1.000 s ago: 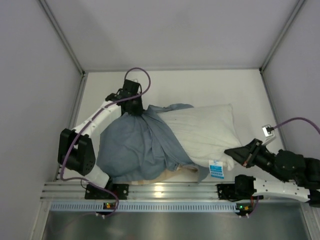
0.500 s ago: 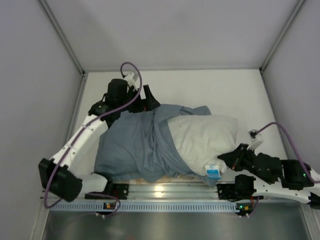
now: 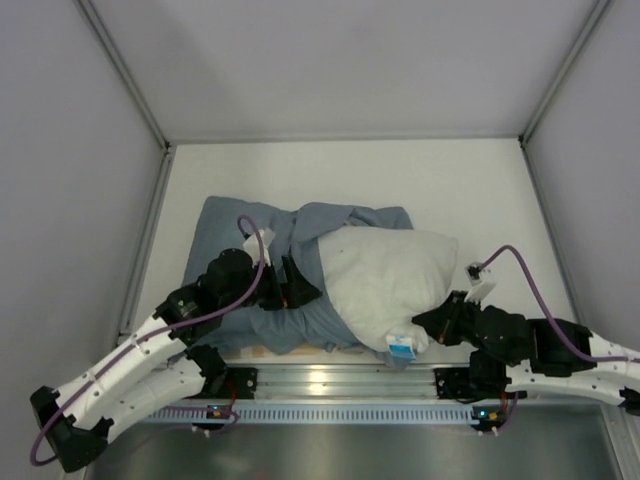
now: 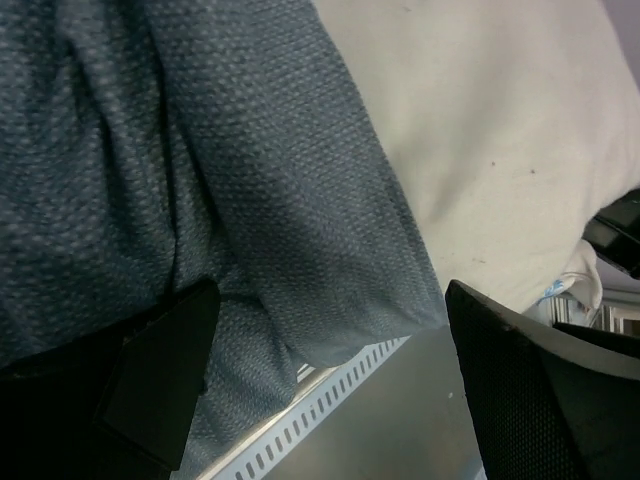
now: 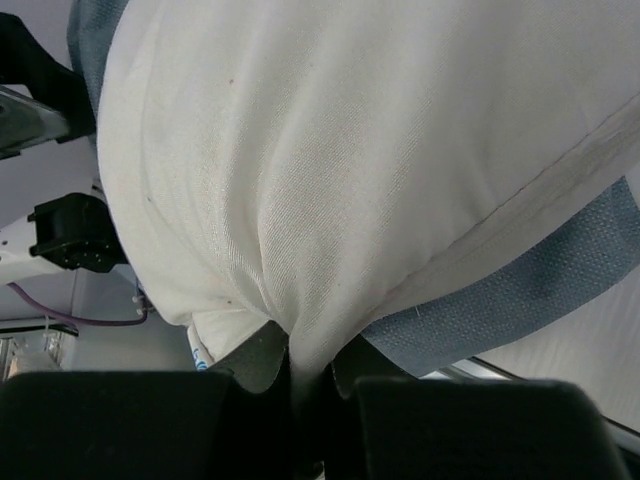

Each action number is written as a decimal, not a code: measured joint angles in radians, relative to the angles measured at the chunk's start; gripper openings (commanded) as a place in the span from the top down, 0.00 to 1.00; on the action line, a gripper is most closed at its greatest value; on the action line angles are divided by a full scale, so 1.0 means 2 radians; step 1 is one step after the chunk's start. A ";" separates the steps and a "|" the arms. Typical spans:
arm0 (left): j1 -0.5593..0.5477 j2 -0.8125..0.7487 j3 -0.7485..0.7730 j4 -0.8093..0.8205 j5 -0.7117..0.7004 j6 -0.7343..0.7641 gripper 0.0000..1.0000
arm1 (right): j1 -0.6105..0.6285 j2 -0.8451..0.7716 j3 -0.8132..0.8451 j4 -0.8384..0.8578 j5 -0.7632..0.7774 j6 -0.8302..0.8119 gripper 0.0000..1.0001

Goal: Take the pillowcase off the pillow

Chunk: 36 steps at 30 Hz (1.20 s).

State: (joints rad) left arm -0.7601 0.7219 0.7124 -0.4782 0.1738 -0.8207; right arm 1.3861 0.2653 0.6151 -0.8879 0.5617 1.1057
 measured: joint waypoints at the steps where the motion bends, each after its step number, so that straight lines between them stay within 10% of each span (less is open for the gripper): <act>1: -0.002 -0.007 -0.013 -0.007 -0.007 -0.009 0.03 | 0.000 0.000 0.000 0.003 -0.003 0.001 1.00; 14: -0.028 -0.022 -0.035 -0.015 -0.088 -0.052 0.12 | -0.001 0.016 -0.019 0.039 -0.020 0.003 1.00; 17: -0.034 -0.013 -0.035 -0.014 -0.100 -0.060 0.47 | -0.001 0.020 -0.020 0.041 -0.020 0.003 1.00; 18: -0.036 -0.010 -0.036 -0.013 -0.102 -0.060 0.85 | -0.001 0.023 -0.020 0.043 -0.020 0.003 1.00; 19: -0.037 -0.009 -0.037 -0.012 -0.104 -0.062 1.00 | -0.001 0.026 -0.020 0.044 -0.020 0.003 1.00; 36: -0.044 -0.104 -0.052 -0.019 -0.122 -0.066 1.00 | -0.001 0.208 0.095 0.061 0.071 -0.061 1.00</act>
State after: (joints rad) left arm -0.8474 0.5133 0.6075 -0.5159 -0.0704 -0.9527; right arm 1.3842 0.6819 0.8043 -0.7662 0.7044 0.9836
